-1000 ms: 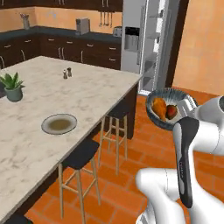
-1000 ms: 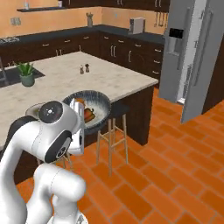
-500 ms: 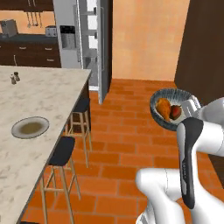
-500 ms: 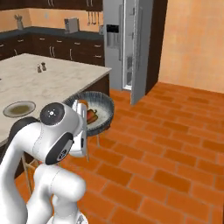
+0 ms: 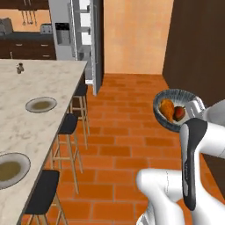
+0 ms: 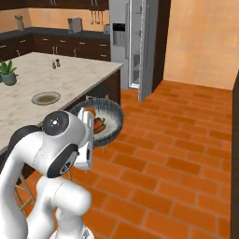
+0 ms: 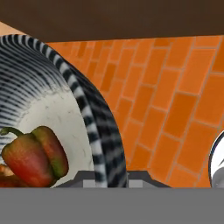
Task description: Pick the chicken drumstick and bell pepper from their plates and place them in the bowl. Then put the bowl in the fridge.
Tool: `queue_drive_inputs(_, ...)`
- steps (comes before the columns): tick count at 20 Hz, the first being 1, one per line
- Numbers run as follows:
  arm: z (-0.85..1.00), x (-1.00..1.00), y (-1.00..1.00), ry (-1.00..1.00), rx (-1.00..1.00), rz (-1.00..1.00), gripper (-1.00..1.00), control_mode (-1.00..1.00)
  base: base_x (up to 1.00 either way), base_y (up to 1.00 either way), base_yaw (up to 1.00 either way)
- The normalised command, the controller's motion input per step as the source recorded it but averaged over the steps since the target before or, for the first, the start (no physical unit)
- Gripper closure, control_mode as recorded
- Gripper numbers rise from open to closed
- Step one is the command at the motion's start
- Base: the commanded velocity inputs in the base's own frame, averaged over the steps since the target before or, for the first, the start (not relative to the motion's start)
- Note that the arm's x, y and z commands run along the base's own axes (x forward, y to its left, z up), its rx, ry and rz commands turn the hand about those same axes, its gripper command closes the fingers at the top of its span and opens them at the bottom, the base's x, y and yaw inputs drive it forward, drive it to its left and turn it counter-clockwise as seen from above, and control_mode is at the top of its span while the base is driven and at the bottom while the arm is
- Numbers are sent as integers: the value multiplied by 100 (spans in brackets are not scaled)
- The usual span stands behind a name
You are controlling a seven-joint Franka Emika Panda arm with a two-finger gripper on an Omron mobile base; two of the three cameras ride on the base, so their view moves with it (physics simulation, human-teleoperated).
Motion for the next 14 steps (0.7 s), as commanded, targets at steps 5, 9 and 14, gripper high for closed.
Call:
queue_drive_inputs(5,0,0,0,0,0,0,100,100,-100,0,0)
queue_drive_inputs(9,0,0,0,0,0,0,100,100,-100,52,-2)
queue_drive_inputs(14,0,0,0,0,0,0,100,100,-100,65,-7)
